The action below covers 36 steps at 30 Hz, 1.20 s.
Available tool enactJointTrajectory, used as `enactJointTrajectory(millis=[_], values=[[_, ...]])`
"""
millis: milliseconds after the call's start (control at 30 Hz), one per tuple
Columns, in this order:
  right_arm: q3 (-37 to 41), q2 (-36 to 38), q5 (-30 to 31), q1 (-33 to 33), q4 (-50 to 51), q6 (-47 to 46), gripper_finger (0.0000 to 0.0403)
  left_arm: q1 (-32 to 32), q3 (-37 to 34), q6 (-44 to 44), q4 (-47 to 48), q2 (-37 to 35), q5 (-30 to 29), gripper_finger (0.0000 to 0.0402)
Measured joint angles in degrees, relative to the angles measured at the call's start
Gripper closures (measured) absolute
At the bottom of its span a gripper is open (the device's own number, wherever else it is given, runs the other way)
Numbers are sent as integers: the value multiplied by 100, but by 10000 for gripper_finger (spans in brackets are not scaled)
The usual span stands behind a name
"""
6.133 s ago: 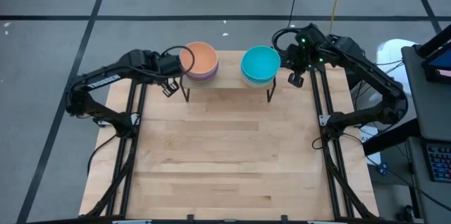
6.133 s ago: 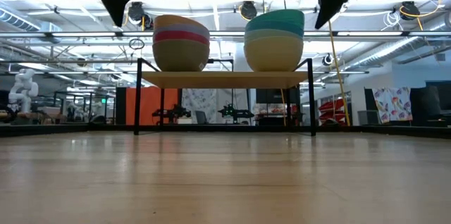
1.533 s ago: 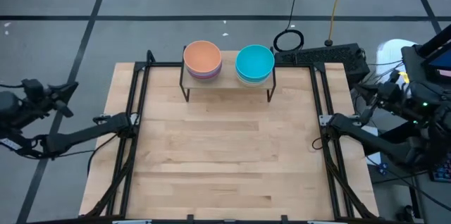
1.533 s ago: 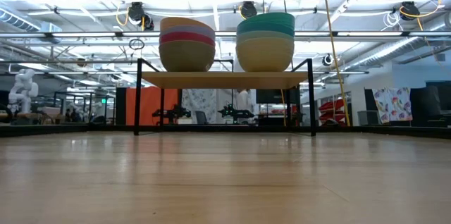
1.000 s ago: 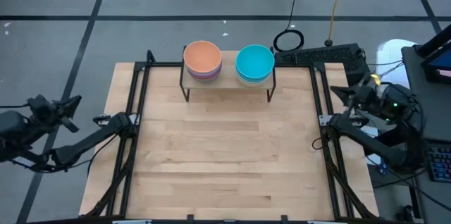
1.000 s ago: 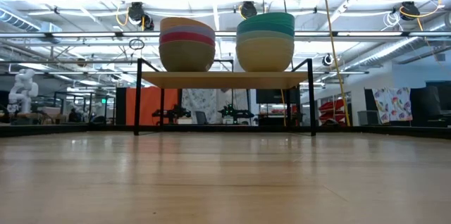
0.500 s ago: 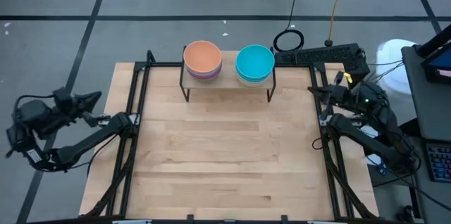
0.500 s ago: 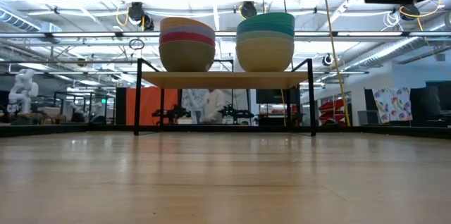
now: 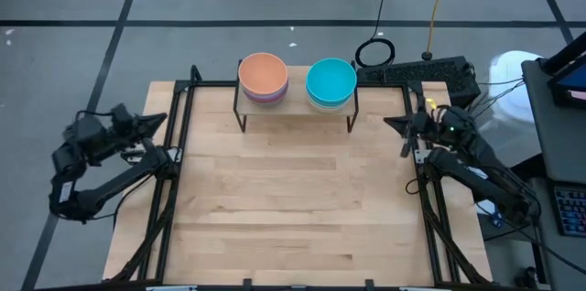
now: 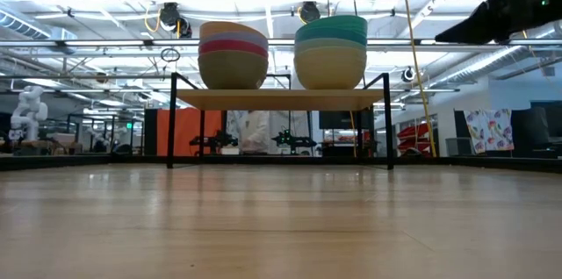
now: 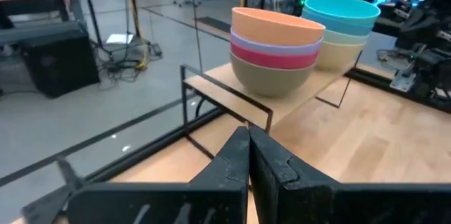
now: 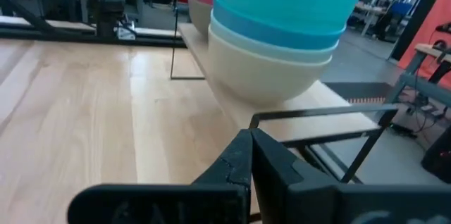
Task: Place and stack bowls onto a shelf
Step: Return to Home Position
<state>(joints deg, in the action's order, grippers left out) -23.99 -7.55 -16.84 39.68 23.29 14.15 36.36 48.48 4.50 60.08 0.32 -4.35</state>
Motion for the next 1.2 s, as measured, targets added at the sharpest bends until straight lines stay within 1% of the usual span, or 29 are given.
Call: enactJointTrajectory(millis=[133,167,233,300,433,600,800,967,1200], values=[[91,-2,-2,0,-340,0,403,-2,-448,-144,-676,0,42,395],[111,2,0,0,-390,0,403,-2,-444,-150,-684,23,59,393],[179,1,-2,0,-464,0,403,0,-507,-241,-1133,39,146,392],[277,0,-7,-2,-590,-8,403,-9,-663,-272,-1450,39,286,395],[521,-7,1,-2,-992,-172,403,-11,-1028,-412,-2168,42,301,397],[864,-4,-4,-2,-1429,-410,403,-11,-1650,-406,-2827,52,284,385],[1119,-5,-4,-4,-1590,-557,403,-13,-2275,-226,-3585,48,285,384],[1274,-6,-4,-4,-1578,-599,403,-11,-2855,-147,-4067,52,285,383],[1314,-7,-4,-4,-1573,-548,403,-13,-3510,15,-4402,52,354,383]])
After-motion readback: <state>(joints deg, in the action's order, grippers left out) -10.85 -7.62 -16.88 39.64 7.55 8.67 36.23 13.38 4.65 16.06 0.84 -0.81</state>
